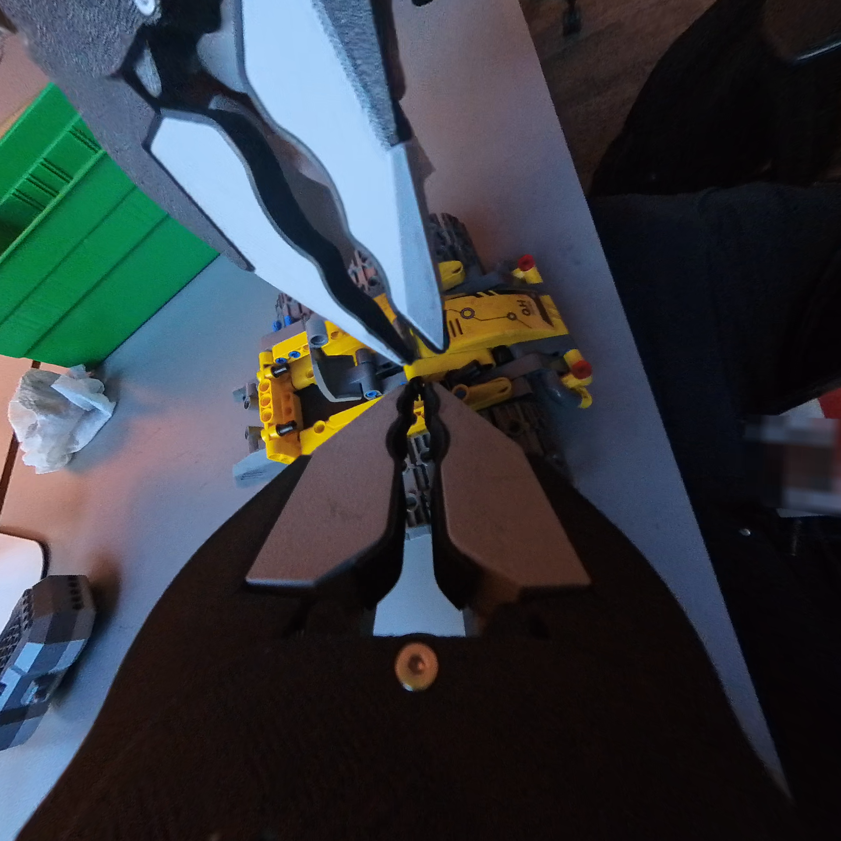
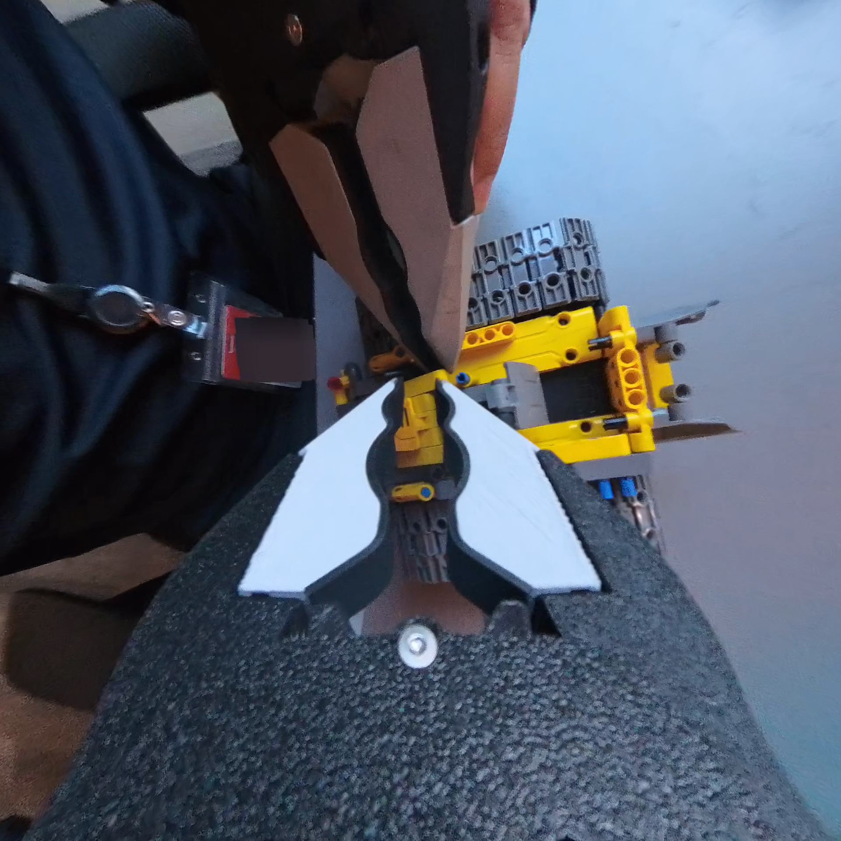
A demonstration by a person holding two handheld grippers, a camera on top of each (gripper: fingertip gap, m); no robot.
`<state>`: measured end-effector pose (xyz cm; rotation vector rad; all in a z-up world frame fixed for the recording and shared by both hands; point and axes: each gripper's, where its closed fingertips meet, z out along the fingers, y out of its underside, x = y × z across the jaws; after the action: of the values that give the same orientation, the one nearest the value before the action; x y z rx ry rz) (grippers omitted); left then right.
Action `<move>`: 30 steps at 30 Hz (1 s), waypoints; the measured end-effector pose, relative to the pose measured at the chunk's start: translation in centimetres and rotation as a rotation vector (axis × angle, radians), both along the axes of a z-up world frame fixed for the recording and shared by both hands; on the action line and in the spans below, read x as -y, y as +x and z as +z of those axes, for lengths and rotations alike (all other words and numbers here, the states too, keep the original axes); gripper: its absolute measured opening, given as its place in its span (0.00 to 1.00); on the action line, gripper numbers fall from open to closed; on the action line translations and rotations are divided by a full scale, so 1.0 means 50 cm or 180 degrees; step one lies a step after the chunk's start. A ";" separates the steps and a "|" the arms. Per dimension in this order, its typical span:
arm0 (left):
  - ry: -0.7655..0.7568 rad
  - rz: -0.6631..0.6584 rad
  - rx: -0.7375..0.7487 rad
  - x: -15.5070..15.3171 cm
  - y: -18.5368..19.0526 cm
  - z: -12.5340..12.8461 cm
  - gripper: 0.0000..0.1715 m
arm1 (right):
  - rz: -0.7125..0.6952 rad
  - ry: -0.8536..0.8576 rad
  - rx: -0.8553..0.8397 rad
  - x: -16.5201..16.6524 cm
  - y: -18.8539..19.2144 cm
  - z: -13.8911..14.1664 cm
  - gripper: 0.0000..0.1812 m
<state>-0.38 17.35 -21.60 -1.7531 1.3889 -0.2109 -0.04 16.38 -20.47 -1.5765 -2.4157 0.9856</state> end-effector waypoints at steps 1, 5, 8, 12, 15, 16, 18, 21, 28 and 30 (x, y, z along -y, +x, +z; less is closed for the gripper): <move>0.0025 -0.0016 -0.0007 0.000 -0.001 0.000 0.01 | -0.0004 -0.0012 0.0024 -0.004 -0.002 -0.001 0.05; 0.0120 -0.0048 -0.0024 -0.001 -0.006 0.000 0.01 | 0.0046 0.0340 -0.0169 -0.025 -0.019 -0.008 0.03; 0.0121 -0.0113 0.0052 0.002 -0.007 -0.003 0.01 | 0.0199 0.0446 -0.0195 -0.019 -0.020 -0.017 0.06; 0.0211 -0.0104 0.0060 0.000 -0.011 -0.002 0.01 | 0.0155 0.0700 -0.0268 -0.040 -0.031 -0.008 0.09; 0.0223 -0.0102 0.0084 0.001 -0.011 -0.003 0.01 | 0.0235 0.0628 -0.0224 -0.034 -0.031 -0.012 0.07; 0.0217 -0.0099 0.0100 0.001 -0.012 -0.003 0.00 | 0.0261 0.0584 -0.0199 -0.031 -0.030 -0.012 0.07; 0.0210 -0.0094 0.0131 0.002 -0.012 -0.003 0.01 | 0.0359 0.0356 -0.0066 -0.013 -0.020 -0.014 0.00; 0.0320 -0.0081 0.0079 0.000 -0.014 -0.002 0.01 | 0.0380 0.0115 0.0335 -0.002 -0.005 -0.034 0.23; 0.0559 -0.0055 -0.0121 0.001 -0.031 -0.001 0.01 | 0.0328 -0.0222 0.0237 0.002 -0.030 -0.030 0.10; 0.0595 -0.0052 -0.0129 0.004 -0.033 -0.001 0.01 | 0.0254 -0.0474 0.0298 0.004 -0.032 -0.029 0.08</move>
<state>-2.04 17.17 -21.67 -1.5998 1.4054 -0.0524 -1.65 16.18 -21.92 -1.6182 -2.5395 1.1559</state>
